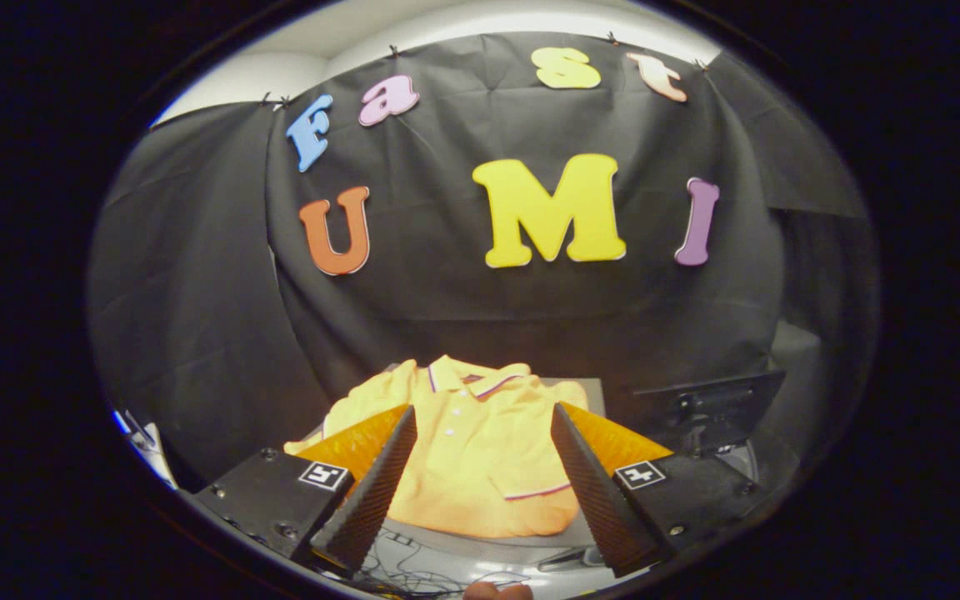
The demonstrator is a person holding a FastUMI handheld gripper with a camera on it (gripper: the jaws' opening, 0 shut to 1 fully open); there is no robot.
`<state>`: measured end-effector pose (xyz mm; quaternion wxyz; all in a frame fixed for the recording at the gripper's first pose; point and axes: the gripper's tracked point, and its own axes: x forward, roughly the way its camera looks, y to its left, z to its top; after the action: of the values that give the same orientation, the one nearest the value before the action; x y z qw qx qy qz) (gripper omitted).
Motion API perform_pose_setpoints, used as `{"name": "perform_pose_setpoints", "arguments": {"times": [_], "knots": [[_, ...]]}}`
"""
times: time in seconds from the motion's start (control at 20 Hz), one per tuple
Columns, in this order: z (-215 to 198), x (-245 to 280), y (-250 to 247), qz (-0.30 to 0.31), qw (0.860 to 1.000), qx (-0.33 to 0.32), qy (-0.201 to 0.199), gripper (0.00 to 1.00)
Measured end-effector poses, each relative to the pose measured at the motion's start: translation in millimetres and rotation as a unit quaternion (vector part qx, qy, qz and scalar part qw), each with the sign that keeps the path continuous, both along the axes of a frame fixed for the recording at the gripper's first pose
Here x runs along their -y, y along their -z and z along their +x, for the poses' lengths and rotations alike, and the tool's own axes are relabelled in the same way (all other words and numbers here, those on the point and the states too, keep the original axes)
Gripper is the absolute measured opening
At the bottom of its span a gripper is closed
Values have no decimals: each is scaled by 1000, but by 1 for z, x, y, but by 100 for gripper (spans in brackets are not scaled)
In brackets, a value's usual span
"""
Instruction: Put the clothes into the washing machine and then close the washing machine lid.
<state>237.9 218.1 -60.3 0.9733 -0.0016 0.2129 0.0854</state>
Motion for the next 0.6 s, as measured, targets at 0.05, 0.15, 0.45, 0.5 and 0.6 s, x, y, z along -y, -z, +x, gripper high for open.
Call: {"name": "perform_pose_setpoints", "arguments": {"times": [0.05,0.15,0.45,0.5,0.6], "knots": [[11,-8,9,6,1000,-17,1,100],[33,-21,25,-4,999,-36,11,100],[76,-53,78,-63,994,-88,20,100],[80,-52,88,-76,992,-100,24,100],[83,-50,111,-86,986,-136,36,100]]}}
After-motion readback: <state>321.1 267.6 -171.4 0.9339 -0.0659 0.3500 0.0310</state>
